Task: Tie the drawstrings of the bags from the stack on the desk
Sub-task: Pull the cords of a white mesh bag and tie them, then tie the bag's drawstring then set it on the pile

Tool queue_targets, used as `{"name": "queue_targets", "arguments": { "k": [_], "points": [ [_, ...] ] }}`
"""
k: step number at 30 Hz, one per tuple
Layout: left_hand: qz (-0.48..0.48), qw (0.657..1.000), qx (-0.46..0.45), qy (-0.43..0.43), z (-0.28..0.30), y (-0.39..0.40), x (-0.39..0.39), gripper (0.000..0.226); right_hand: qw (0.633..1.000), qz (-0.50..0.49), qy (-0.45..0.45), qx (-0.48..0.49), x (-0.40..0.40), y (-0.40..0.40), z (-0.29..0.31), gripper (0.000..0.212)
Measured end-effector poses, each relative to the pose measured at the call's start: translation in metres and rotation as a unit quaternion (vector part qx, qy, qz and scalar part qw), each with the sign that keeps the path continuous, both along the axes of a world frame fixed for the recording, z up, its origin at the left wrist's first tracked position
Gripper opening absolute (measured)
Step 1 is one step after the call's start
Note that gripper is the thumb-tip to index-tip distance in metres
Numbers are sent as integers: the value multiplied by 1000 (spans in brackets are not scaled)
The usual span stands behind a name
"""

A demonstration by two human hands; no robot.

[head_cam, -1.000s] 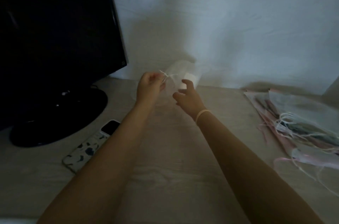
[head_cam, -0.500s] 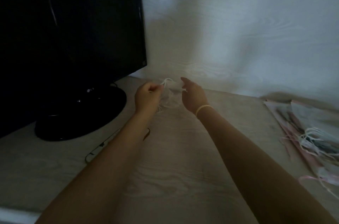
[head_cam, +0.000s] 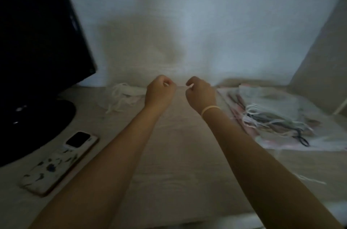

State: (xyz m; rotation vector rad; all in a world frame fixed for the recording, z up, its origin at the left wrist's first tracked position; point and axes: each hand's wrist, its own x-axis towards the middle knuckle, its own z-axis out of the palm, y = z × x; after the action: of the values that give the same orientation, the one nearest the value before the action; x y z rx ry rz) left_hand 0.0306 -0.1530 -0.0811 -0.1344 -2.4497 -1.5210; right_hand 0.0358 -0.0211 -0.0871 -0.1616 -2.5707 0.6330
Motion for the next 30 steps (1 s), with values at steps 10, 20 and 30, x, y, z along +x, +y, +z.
{"name": "queue_targets", "arguments": {
  "k": [10,20,30],
  "points": [
    [-225,968,-86,-66,-26,181,39,12,951,-235,-177,93,73,203,-31,38],
    [-132,985,52,-100,-33,194,31,46,994,-102,-20,-28,70,209,-27,20],
    [20,991,85,-101,-39,50,-15,43,993,98,52,33,15,56,-47,18]
  ]
}}
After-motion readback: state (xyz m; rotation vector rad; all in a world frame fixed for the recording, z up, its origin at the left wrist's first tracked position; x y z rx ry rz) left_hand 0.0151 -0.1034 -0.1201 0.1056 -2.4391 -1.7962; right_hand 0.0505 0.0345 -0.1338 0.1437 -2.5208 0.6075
